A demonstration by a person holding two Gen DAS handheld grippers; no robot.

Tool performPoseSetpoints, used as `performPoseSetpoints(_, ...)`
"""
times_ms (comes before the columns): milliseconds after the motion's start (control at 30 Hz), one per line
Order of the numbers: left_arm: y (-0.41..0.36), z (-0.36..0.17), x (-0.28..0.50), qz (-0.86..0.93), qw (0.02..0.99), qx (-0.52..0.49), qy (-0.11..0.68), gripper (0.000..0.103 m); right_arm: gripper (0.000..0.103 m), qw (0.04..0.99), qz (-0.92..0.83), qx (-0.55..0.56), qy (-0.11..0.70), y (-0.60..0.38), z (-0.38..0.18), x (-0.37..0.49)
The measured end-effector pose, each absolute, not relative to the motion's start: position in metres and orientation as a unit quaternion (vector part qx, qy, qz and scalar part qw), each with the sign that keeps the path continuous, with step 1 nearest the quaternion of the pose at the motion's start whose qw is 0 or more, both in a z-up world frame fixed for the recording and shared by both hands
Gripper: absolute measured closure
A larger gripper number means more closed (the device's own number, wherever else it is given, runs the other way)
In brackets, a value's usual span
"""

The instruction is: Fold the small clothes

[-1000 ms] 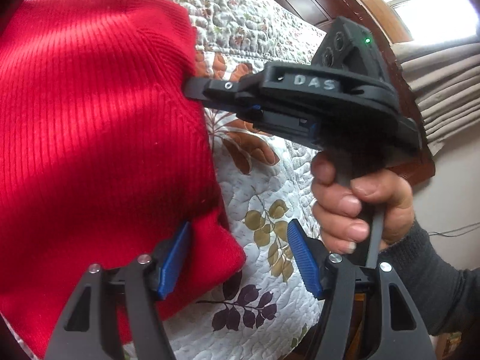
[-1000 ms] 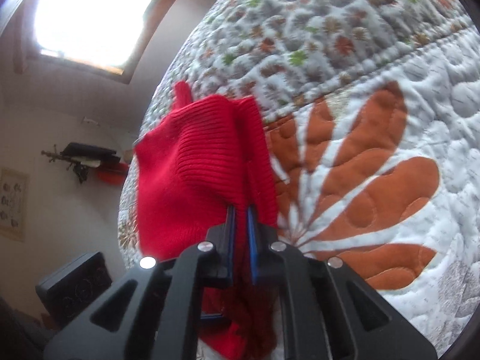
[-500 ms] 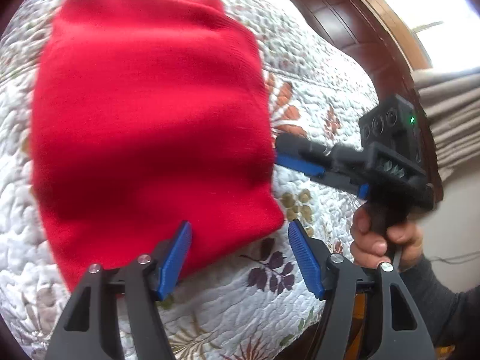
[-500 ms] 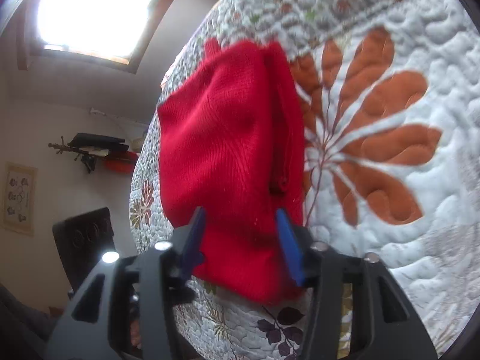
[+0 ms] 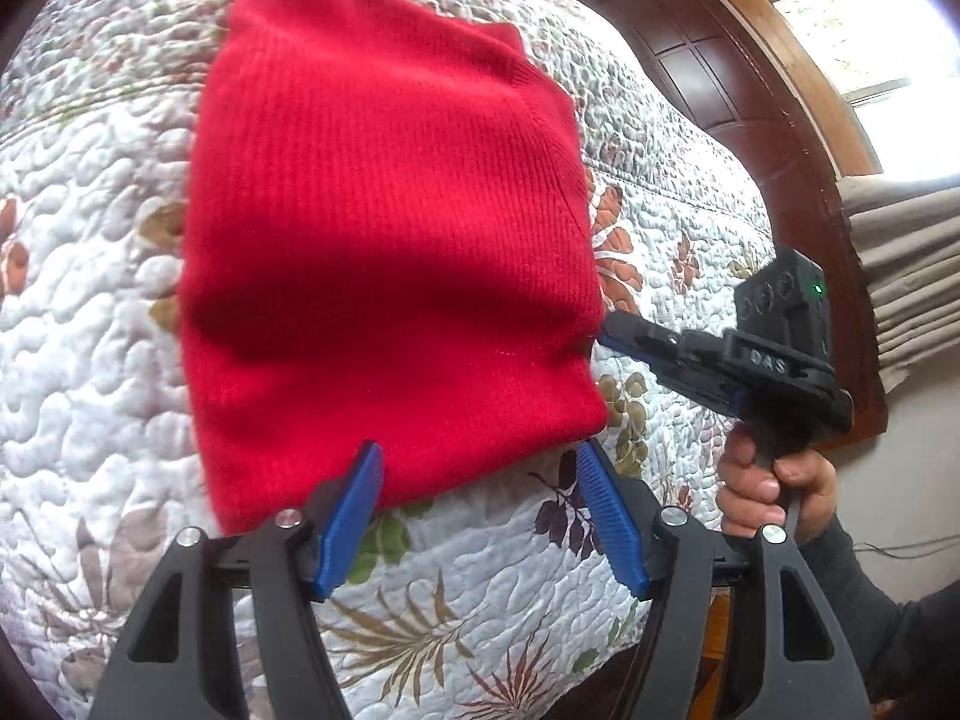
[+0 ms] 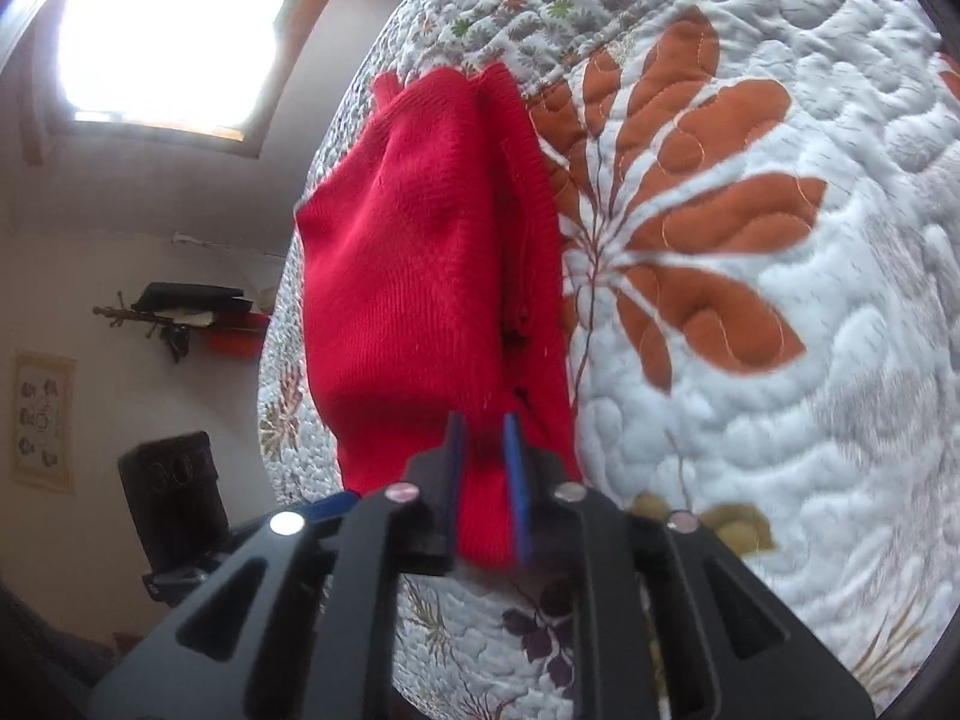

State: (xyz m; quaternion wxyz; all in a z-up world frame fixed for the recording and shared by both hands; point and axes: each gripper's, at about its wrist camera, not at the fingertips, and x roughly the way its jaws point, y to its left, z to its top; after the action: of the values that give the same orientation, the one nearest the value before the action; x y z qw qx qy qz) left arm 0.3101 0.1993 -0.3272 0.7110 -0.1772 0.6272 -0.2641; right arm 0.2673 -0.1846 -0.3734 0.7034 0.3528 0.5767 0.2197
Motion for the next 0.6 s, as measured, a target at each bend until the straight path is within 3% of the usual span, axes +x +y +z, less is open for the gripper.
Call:
performPoseSetpoints(167, 0.202, -0.325, 0.307, -0.260, 0.714, -0.177, 0.625, 0.036, 0.067, 0.695, 0.201, 0.344, 0.598, -0.174, -0.383, 0.252)
performPoseSetpoints(233, 0.201, -0.323, 0.306, -0.260, 0.715, -0.175, 0.625, 0.036, 0.079, 0.689, 0.207, 0.337, 0.607, -0.166, -0.388, 0.251)
performPoseSetpoints(267, 0.200, -0.322, 0.305, -0.260, 0.716, -0.173, 0.624, 0.036, 0.095, 0.689, 0.207, 0.331, 0.610, -0.161, -0.389, 0.253)
performPoseSetpoints(600, 0.227, -0.320, 0.299, -0.235, 0.719, -0.189, 0.627, 0.036, 0.097, 0.678, 0.192, 0.345, 0.620, -0.184, -0.400, 0.253)
